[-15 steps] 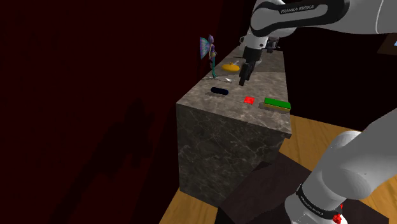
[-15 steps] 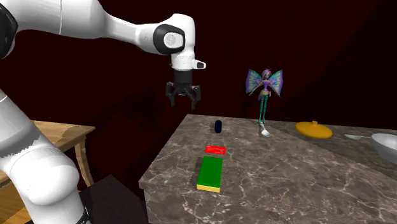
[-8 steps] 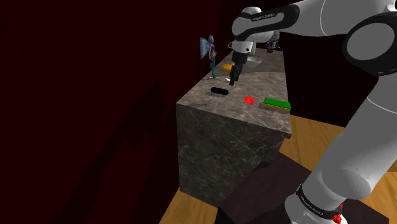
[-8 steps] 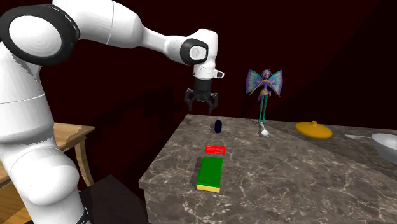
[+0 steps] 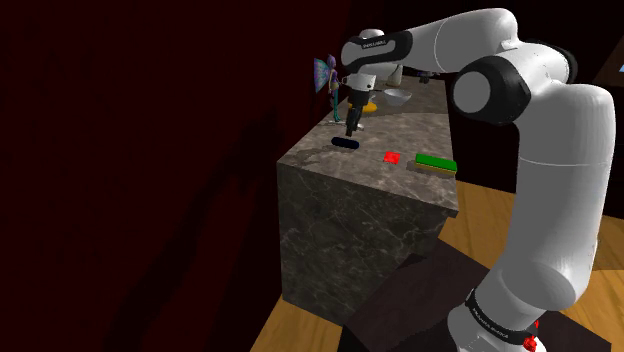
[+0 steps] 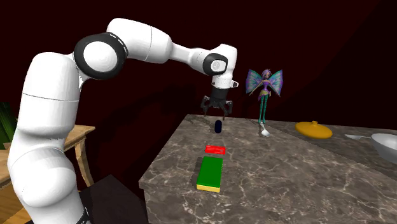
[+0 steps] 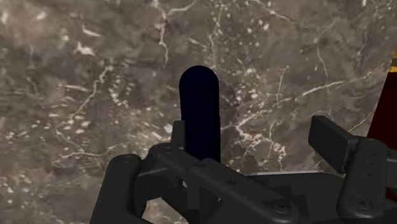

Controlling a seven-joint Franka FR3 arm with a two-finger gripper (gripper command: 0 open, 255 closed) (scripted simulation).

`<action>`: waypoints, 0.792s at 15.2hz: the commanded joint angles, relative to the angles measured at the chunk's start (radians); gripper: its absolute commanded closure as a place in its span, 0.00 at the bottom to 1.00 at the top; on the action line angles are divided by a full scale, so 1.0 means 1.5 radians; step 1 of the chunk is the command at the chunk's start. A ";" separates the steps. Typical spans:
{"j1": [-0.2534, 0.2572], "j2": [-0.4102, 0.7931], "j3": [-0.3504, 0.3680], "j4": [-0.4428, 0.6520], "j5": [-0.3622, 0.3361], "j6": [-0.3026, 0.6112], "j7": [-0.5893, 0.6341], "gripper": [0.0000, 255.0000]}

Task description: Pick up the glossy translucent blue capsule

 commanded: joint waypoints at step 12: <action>-0.025 0.106 0.014 0.063 0.033 0.026 -0.040 1.00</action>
